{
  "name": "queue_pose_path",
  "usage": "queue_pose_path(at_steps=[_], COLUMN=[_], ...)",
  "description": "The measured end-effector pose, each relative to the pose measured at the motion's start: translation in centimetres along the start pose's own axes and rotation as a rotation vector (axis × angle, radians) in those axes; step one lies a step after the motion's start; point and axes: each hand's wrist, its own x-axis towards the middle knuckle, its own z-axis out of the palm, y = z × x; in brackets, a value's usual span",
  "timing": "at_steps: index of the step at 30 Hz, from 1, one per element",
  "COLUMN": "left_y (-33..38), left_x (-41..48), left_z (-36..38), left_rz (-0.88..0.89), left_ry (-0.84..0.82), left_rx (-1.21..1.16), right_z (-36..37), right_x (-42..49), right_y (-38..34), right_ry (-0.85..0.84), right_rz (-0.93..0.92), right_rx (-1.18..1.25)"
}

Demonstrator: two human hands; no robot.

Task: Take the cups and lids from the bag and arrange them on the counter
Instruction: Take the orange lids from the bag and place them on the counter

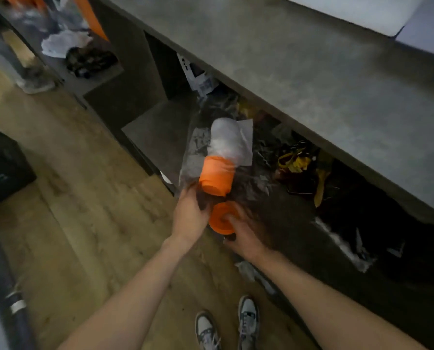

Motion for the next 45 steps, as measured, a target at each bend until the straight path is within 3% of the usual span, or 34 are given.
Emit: queue_pose_path(at_steps=[6,12,22,27,32,39,42,45], left_y=[-0.4,-1.2,-0.2,-1.3,-1.0,-0.3,-0.4,-0.9], left_x=[2.0,3.3,3.8,4.5,5.6,6.5,5.7,4.4], left_z=[-0.2,0.0,-0.2,0.8,1.7,1.7,1.0,0.4], left_rz=[-0.110,-0.143,-0.093,0.055,0.076,0.105,0.140,0.055], left_ry=[0.034,-0.036,-0.232,-0.351,-0.335,-0.282,-0.322,-0.378], left_rx=[-0.185,-0.287,-0.251,-0.206,-0.171,-0.282,-0.195,-0.196], right_z=[0.0,-1.0,-0.7,-1.6,-2.9,-3.7,-4.2,-5.1], right_x=[1.1,3.3,5.2,6.2,7.3,7.1,6.0,4.1], right_y=[-0.5,-0.4,-0.5,-0.3,0.5,1.0,0.9,0.8], right_ry=[0.288,0.294,0.549,0.446,0.233,0.202,0.166,0.145], right_rz=[0.094,0.218,0.401,0.381,0.318,0.273,0.264,0.228], right_rx=[0.300,0.480,0.575,0.422,0.516,0.605,0.602,0.600])
